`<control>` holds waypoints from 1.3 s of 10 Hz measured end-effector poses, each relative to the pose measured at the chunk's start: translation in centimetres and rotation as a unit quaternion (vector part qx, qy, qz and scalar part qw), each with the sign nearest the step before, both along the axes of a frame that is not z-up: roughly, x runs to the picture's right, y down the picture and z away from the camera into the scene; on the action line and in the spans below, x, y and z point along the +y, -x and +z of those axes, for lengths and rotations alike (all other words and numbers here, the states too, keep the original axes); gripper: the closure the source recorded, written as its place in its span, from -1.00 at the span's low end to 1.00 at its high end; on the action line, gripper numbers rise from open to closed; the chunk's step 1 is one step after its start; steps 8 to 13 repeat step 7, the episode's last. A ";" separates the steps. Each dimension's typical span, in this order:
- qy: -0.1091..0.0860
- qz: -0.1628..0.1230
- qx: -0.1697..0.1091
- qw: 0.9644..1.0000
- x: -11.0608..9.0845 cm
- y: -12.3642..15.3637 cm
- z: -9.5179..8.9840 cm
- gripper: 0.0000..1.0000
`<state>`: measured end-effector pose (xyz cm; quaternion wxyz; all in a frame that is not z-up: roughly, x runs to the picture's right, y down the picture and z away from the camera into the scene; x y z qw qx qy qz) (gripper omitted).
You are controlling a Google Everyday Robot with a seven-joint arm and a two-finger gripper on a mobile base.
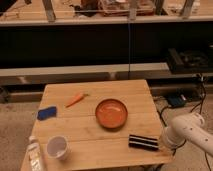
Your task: Push the eraser across the table
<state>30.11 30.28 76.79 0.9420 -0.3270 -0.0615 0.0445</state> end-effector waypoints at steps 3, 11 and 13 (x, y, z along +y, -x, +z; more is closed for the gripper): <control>0.001 0.001 -0.038 0.999 -0.5 2.8 -0.8 1.00; 0.016 -0.017 -0.072 0.997 -0.1 6.2 -0.5 1.00; 0.016 -0.017 -0.072 0.997 -0.1 6.2 -0.5 1.00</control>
